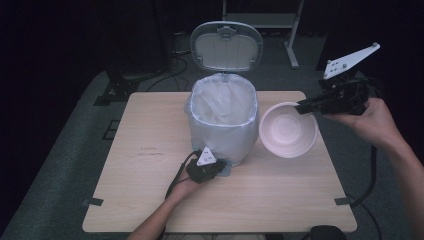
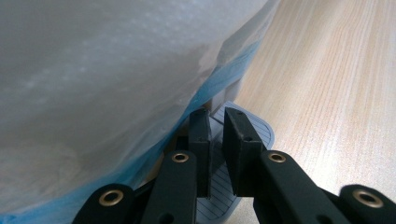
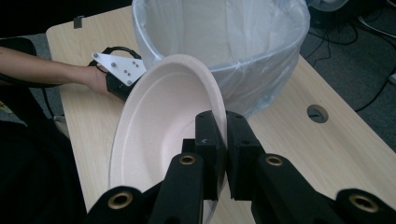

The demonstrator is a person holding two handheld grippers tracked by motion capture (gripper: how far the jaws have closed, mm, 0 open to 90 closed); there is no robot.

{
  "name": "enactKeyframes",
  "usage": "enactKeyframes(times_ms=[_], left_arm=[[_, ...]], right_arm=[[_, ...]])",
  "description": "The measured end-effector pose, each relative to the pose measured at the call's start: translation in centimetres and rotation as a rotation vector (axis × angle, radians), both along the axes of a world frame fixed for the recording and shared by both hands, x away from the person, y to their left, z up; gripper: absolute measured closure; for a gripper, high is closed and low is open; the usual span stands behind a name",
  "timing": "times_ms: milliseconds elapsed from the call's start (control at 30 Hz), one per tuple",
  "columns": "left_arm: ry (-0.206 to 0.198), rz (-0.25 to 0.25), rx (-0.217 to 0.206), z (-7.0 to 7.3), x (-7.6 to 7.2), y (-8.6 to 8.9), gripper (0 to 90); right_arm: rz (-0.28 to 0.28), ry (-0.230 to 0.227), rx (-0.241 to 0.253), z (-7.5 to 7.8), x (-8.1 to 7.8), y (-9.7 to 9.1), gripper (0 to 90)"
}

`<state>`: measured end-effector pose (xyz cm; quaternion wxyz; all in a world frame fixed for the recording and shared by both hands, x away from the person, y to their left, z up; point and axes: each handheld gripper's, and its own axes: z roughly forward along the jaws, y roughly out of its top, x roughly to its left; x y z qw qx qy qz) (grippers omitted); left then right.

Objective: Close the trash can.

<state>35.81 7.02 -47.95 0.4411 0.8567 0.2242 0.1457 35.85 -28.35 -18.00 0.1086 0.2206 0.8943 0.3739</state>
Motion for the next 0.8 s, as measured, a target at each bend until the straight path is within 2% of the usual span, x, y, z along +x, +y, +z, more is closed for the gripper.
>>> enactKeyframes(times_ms=[267, 800], left_arm=[[0.000, 0.000, 0.000, 0.0, 0.0, 0.0, 81.7], [0.000, 0.001, -0.001, 0.0, 0.0, 0.0, 81.7]], right_arm=[[0.006, -0.013, -0.005, 1.6, 0.2, 0.8, 84.2], [0.025, -0.021, -0.021, 3.4, 1.1, 2.4, 84.2]])
